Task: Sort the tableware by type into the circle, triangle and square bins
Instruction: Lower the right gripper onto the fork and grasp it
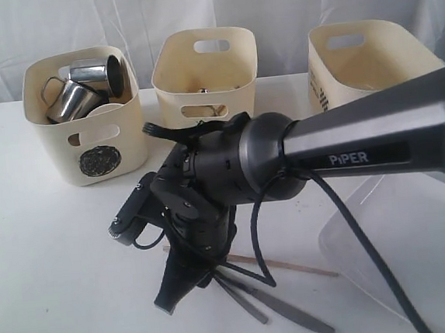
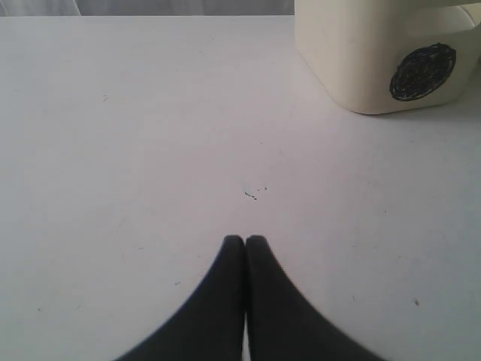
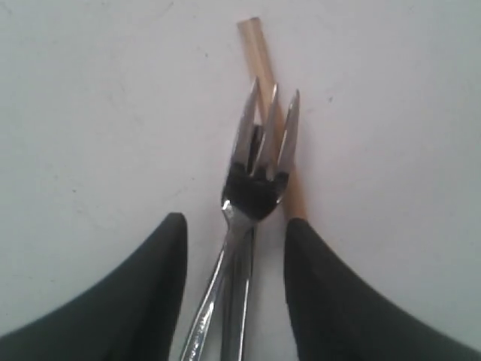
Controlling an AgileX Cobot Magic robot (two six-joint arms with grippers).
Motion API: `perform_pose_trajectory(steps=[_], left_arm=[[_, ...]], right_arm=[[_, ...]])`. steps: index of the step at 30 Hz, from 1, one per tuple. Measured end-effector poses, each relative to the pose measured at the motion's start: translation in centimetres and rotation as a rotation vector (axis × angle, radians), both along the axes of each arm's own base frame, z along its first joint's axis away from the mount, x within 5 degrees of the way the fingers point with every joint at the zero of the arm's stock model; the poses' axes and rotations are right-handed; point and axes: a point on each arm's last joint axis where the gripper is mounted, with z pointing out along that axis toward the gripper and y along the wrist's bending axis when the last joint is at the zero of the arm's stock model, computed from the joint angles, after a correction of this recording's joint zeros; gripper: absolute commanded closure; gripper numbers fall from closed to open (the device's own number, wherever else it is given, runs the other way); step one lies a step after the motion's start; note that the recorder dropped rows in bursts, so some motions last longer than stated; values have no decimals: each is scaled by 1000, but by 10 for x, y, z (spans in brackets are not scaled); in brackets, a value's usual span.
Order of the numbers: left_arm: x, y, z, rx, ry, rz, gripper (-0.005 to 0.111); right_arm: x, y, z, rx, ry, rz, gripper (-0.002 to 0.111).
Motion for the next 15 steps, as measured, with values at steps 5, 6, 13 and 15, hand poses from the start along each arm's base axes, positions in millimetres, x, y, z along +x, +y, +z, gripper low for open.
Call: perform_pose_trajectory(steps=[5, 6, 13, 15], left_arm=[[0, 0, 0, 0, 0, 0, 107], [0, 0, 0, 0, 0, 0, 107], [0, 0, 0, 0, 0, 0, 107], [0, 0, 0, 0, 0, 0, 107]], right_arm=[[7, -6, 0, 6, -6, -24, 68], [9, -9, 0, 9, -3, -38, 68], [9, -3, -8, 77, 34, -75, 68], [9, -3, -14, 70, 44, -75, 68]])
